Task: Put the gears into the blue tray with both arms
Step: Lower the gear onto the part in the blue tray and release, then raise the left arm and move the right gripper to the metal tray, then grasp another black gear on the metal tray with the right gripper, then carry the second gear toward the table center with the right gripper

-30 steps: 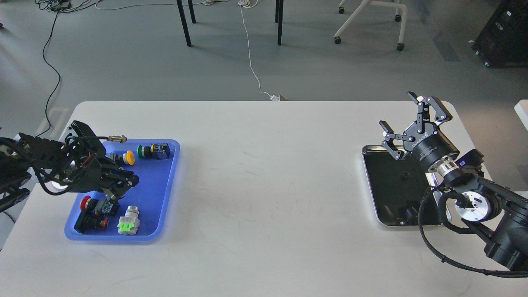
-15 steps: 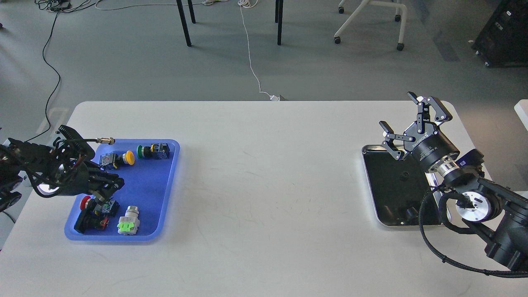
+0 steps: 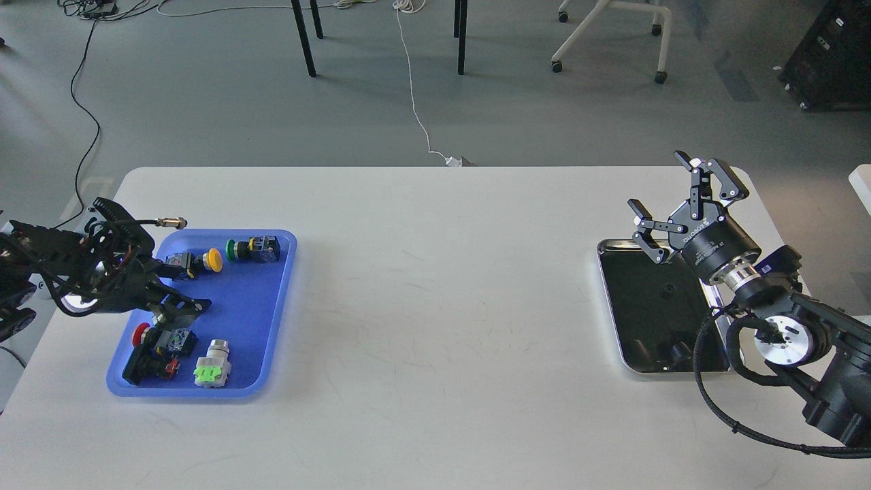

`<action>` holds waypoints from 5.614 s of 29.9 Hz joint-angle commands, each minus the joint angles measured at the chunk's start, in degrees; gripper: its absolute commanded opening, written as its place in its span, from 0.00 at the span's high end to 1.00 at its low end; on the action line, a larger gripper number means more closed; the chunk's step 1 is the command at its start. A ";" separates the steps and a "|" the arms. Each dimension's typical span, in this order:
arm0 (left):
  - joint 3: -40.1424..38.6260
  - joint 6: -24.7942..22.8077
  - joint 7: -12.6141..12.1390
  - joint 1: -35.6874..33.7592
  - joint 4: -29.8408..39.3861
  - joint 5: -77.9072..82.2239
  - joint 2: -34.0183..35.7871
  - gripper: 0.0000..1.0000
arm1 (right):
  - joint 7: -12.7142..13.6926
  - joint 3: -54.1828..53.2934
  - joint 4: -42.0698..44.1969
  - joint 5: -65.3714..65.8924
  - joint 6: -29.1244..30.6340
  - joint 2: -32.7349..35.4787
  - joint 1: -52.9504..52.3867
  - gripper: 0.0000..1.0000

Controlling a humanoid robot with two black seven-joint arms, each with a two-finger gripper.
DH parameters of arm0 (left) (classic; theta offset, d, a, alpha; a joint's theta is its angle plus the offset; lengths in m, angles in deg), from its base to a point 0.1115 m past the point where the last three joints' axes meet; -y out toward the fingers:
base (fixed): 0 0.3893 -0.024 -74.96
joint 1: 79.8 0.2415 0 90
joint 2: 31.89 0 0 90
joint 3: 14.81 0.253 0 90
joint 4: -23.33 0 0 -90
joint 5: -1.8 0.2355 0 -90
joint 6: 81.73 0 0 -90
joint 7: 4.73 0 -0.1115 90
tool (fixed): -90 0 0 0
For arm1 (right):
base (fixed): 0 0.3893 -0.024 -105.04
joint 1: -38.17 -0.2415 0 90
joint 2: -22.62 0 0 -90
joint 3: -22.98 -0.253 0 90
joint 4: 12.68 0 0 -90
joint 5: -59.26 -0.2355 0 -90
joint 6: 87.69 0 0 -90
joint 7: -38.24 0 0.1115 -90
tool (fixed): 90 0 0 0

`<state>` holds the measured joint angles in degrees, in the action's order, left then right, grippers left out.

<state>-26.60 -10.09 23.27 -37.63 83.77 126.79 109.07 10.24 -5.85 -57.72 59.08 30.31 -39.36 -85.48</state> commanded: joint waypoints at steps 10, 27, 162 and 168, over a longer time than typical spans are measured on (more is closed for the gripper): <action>-11.76 4.46 0.00 4.57 12.76 -60.43 -3.59 0.05 | 0.00 0.88 -2.06 15.53 0.00 5.89 -3.61 0.03; -37.24 6.15 -0.57 22.77 13.12 -79.11 -21.43 0.02 | 0.00 37.15 -4.88 71.94 0.00 16.36 -36.11 0.02; -40.42 3.24 -7.96 23.04 13.38 -85.35 -20.38 0.02 | 0.00 63.36 1.98 72.07 -5.85 -26.78 -47.91 0.84; -40.42 3.24 -8.05 23.04 13.38 -85.36 -20.38 0.02 | 0.00 65.83 3.12 71.98 -6.47 -28.02 -47.56 0.84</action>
<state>-67.02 -6.84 15.27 -14.59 97.16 41.48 88.69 10.24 59.27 -54.95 131.13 24.10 -67.18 -133.29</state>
